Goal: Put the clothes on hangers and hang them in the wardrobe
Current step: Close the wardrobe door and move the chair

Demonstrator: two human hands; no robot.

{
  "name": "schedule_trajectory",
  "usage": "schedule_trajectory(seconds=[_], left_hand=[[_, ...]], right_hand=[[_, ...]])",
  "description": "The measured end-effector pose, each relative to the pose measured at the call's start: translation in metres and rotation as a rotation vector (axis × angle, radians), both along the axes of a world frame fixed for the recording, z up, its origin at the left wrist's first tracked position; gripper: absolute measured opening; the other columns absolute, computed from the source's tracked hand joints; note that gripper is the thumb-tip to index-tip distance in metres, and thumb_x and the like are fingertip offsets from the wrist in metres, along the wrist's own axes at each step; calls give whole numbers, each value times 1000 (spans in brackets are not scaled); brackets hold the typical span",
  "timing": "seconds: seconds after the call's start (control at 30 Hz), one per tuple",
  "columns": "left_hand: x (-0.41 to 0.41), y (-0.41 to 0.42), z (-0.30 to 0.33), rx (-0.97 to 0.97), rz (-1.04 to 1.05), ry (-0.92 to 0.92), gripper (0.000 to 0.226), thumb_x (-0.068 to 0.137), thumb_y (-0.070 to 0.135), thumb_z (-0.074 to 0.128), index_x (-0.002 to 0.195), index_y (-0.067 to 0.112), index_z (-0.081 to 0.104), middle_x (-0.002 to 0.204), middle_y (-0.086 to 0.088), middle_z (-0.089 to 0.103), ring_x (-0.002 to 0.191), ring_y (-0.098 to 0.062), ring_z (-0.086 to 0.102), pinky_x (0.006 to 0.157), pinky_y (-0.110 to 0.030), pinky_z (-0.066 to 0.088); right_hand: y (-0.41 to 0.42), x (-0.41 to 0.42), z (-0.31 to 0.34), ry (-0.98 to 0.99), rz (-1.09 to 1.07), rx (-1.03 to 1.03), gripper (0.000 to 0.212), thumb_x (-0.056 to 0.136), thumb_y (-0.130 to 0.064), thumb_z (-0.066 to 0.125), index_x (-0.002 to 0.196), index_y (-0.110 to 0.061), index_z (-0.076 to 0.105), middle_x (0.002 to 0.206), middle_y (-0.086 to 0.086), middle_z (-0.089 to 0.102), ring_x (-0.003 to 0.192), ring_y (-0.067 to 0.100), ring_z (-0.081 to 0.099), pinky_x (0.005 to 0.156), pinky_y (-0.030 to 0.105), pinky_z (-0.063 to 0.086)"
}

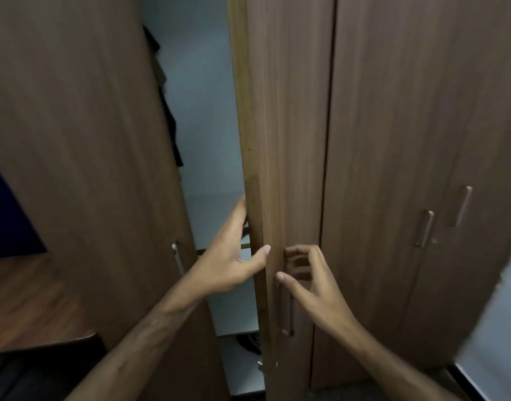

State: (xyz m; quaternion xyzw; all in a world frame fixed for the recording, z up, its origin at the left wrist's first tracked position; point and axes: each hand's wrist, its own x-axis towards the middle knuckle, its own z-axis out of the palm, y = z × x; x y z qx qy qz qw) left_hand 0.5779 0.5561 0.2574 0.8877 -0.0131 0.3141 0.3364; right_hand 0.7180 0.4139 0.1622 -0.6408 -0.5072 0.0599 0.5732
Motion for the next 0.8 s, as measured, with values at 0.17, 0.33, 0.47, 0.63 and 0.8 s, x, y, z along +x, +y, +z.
schedule_trajectory(seconds=[0.17, 0.33, 0.47, 0.63, 0.8], left_hand=[[-34, 56, -2, 65, 195, -27, 71, 94, 24, 66, 154, 21, 28, 152, 10, 41, 144, -5, 36, 121, -37, 31], [-47, 120, -46, 37, 545, 24, 95, 85, 37, 76, 159, 28, 16, 156, 8, 28, 147, -10, 25, 122, -47, 26], [-51, 169, -105, -204, 722, 129, 110, 78, 30, 85, 159, 20, 11, 159, -2, 17, 148, -20, 18, 121, -48, 24], [-41, 229, -164, -524, 804, 259, 106, 75, 35, 88, 153, 7, 23, 152, -11, 31, 143, -27, 33, 117, -43, 34], [-22, 255, -193, -545, 678, 245, 75, 72, 27, 91, 127, 21, 41, 132, -2, 49, 127, -21, 51, 107, -40, 46]], right_hand=[[65, -23, -22, 19, 53, -50, 8, 97, -21, 68, 94, -24, 61, 101, -4, 57, 95, 16, 62, 78, 21, 51], [130, -29, -28, 262, 124, -40, 16, 94, -3, 68, 106, -9, 59, 100, 20, 64, 90, 28, 72, 75, 24, 58], [178, -26, -37, 328, 124, -104, 16, 93, -3, 71, 104, -2, 59, 94, 27, 68, 83, 27, 75, 77, 27, 57], [219, -24, -43, 198, 111, -197, 13, 101, -13, 62, 94, -7, 71, 87, 6, 76, 81, 17, 76, 87, 41, 60], [233, -20, -48, 143, 86, -218, 13, 103, -18, 59, 98, -10, 68, 86, 6, 75, 81, 15, 75, 84, 41, 61]])
